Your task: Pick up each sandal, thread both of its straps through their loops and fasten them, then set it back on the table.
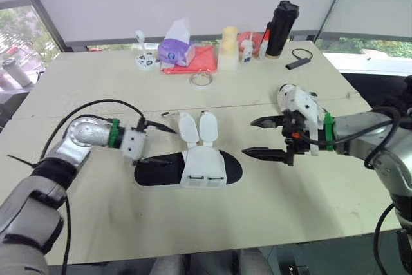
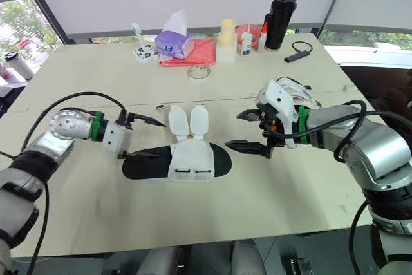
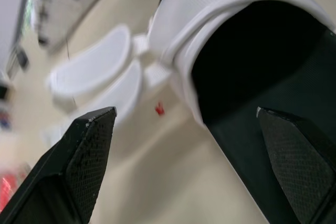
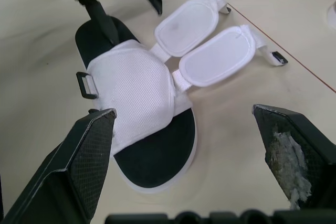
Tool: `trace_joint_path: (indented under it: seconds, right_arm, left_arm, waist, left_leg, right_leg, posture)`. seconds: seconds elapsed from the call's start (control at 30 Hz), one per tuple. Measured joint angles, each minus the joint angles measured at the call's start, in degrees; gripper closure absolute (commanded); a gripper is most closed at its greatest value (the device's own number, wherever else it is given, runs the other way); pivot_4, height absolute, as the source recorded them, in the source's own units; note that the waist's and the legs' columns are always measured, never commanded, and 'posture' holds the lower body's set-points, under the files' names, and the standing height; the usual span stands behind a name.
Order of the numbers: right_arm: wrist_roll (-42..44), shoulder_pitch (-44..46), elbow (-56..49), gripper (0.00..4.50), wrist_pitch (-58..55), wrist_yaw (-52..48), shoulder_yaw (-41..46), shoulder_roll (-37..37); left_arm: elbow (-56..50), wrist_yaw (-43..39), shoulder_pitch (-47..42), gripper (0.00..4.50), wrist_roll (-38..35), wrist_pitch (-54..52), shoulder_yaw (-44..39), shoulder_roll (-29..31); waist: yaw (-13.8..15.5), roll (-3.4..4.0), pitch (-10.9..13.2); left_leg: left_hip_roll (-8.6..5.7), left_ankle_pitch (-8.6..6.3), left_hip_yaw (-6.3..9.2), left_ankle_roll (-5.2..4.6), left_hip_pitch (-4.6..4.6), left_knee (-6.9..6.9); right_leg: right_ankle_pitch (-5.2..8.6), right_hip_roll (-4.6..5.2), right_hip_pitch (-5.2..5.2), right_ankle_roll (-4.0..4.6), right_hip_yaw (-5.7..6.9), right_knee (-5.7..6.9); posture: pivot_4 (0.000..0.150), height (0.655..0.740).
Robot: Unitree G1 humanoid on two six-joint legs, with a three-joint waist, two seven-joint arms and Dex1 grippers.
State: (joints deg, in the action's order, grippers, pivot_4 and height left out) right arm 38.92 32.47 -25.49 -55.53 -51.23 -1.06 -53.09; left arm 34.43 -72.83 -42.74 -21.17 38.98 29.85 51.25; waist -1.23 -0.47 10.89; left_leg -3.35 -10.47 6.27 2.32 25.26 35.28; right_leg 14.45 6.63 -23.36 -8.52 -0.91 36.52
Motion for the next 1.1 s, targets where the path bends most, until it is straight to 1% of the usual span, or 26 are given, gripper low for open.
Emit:
trace_joint_path:
  seconds: [0.07, 0.17, 0.3, 0.33, 0.37, 0.4, 0.43, 0.53, 0.67, 0.8, 0.87, 0.93, 0.97, 1.1]
  right_arm:
    - [-0.20, -0.25, 0.19, 0.00, 0.18, -0.06, -0.05, 0.00]
    - [-0.44, -0.21, 0.44, 0.00, 0.50, -0.18, -0.26, 0.13]
    - [-0.55, -0.20, 0.74, 0.00, 0.88, -0.27, -0.48, 0.22]
    - [-0.56, -0.20, 0.94, 0.00, 0.88, -0.30, -0.49, 0.22]
    - [-0.56, -0.20, 1.00, 0.00, 0.88, -0.32, -0.53, 0.22]
    - [-0.54, -0.19, 1.00, 0.00, 0.89, -0.32, -0.56, 0.25]
    - [-0.52, -0.19, 1.01, 0.00, 0.88, -0.37, -0.58, 0.26]
    - [-0.56, -0.30, 1.00, 0.00, 0.97, -0.48, -0.78, 0.27]
    - [-1.93, -2.17, 1.05, 0.00, 1.81, 0.00, -1.87, 1.22]
    - [-3.89, -3.78, 1.12, 0.00, 3.37, 0.25, -4.13, 2.54]
    - [-5.17, -4.56, 1.35, 0.53, 4.46, 0.27, -4.96, 2.77]
    - [-6.26, -5.12, 2.84, 1.26, 5.68, 0.42, -5.73, 5.02]
    - [-6.65, -5.35, 3.49, 1.82, 6.04, 0.40, -6.53, 5.67]
    - [-8.98, -5.55, 5.82, 3.74, 7.92, -0.22, -9.09, 6.91]
  left_arm:
    - [-5.10, -1.96, 2.98, 0.05, -3.39, -11.81, -2.78, 1.49]
    - [-14.32, -2.93, 7.06, 0.78, -7.86, -27.68, -6.43, 2.26]
    - [-22.76, -2.44, 12.83, 2.73, -12.80, -42.39, -11.10, 2.38]
    - [-24.10, -1.95, 13.45, 3.11, -13.60, -45.03, -11.88, 2.18]
    - [-25.88, -1.25, 14.08, 3.75, -14.31, -47.97, -13.31, 1.69]
    - [-27.12, -0.67, 14.18, 4.17, -14.56, -49.67, -14.07, 1.37]
    - [-28.69, -0.06, 14.59, 4.45, -14.65, -51.49, -15.40, 0.95]
    - [-31.72, 2.26, 15.27, 4.45, -15.38, -56.58, -18.39, -0.92]
    - [-34.68, 5.35, 15.10, 4.45, -18.17, -63.50, -22.95, -3.15]
    - [-36.66, 7.52, 14.96, 4.45, -18.86, -67.58, -26.02, -4.36]
    - [-37.38, 9.01, 15.02, 4.50, -18.89, -69.07, -27.34, -5.28]
    - [-38.60, 11.50, 15.50, 4.50, -19.09, -70.28, -29.47, -6.58]
    - [-39.34, 12.47, 15.62, 4.50, -19.33, -70.93, -30.09, -6.93]
    - [-41.14, 16.12, 16.30, 4.50, -19.56, -72.68, -32.74, -8.21]
  waist:
    - [-0.08, 0.02, 0.01]
    - [0.03, 0.01, 0.01]
    - [0.05, 0.02, 0.01]
    - [0.15, 0.01, 0.01]
    - [0.27, 0.01, 0.01]
    - [0.34, 0.01, 0.01]
    - [0.34, 0.01, 0.01]
    - [0.31, 0.01, 0.01]
    - [0.29, 0.00, 0.00]
    - [0.28, 0.01, 0.00]
    - [0.31, 0.00, 0.00]
    - [0.31, -0.03, -0.01]
    - [0.31, -0.02, -0.01]
    - [0.31, -0.02, -0.01]
  left_leg:
    - [0.02, 0.00, 0.00, 0.00, 0.00, -0.01]
    - [0.05, 0.00, 0.00, 0.00, -0.01, 0.00]
    - [0.07, 0.00, 0.01, 0.00, -0.02, 0.00]
    - [0.06, 0.00, 0.02, 0.00, -0.02, 0.01]
    - [0.06, 0.00, 0.02, 0.00, -0.02, 0.01]
    - [0.06, 0.00, 0.02, 0.00, -0.02, 0.02]
    - [0.06, 0.00, 0.01, 0.00, -0.02, 0.02]
    - [0.06, 0.00, 0.00, 0.01, -0.03, 0.01]
    - [0.04, 0.00, -0.01, 0.01, -0.02, 0.01]
    - [0.03, 0.00, -0.01, 0.01, -0.03, 0.01]
    - [0.01, 0.01, -0.02, 0.01, -0.03, 0.01]
    - [0.02, 0.01, -0.01, 0.01, -0.03, 0.02]
    - [0.02, 0.01, -0.01, 0.02, -0.03, 0.02]
    - [0.01, 0.02, -0.01, 0.03, -0.04, 0.02]
  right_leg:
    - [0.00, -0.02, -0.03, 0.01, 0.00, 0.04]
    - [0.01, -0.02, -0.02, 0.01, 0.00, 0.06]
    - [0.01, -0.03, -0.03, 0.01, -0.01, 0.09]
    - [0.01, -0.03, -0.02, 0.01, 0.00, 0.10]
    - [0.01, -0.03, -0.02, 0.02, 0.00, 0.10]
    - [0.01, -0.03, -0.01, 0.02, 0.00, 0.09]
    - [0.01, -0.03, -0.01, 0.02, -0.01, 0.07]
    - [0.02, -0.03, -0.02, 0.03, -0.01, 0.07]
    - [0.02, -0.04, -0.01, 0.03, -0.01, 0.06]
    - [0.02, -0.04, -0.02, 0.03, -0.02, 0.06]
    - [0.02, -0.04, -0.01, 0.03, -0.02, 0.06]
    - [0.01, -0.05, -0.01, 0.04, -0.01, 0.05]
    - [0.01, -0.04, -0.01, 0.04, -0.03, 0.05]
    - [0.01, -0.04, -0.01, 0.04, -0.03, 0.05]
  posture:
    - [0.150, 0.7400]
    - [0.150, 0.7400]
    - [0.150, 0.7400]
    - [0.150, 0.7400]
    - [0.150, 0.7400]
    - [0.150, 0.7400]
    - [0.150, 0.7400]
    - [0.150, 0.7400]
    - [0.150, 0.7400]
    - [0.150, 0.7400]
    - [0.150, 0.7400]
    - [0.150, 0.7400]
    - [0.150, 0.7400]
    - [0.150, 0.7400]
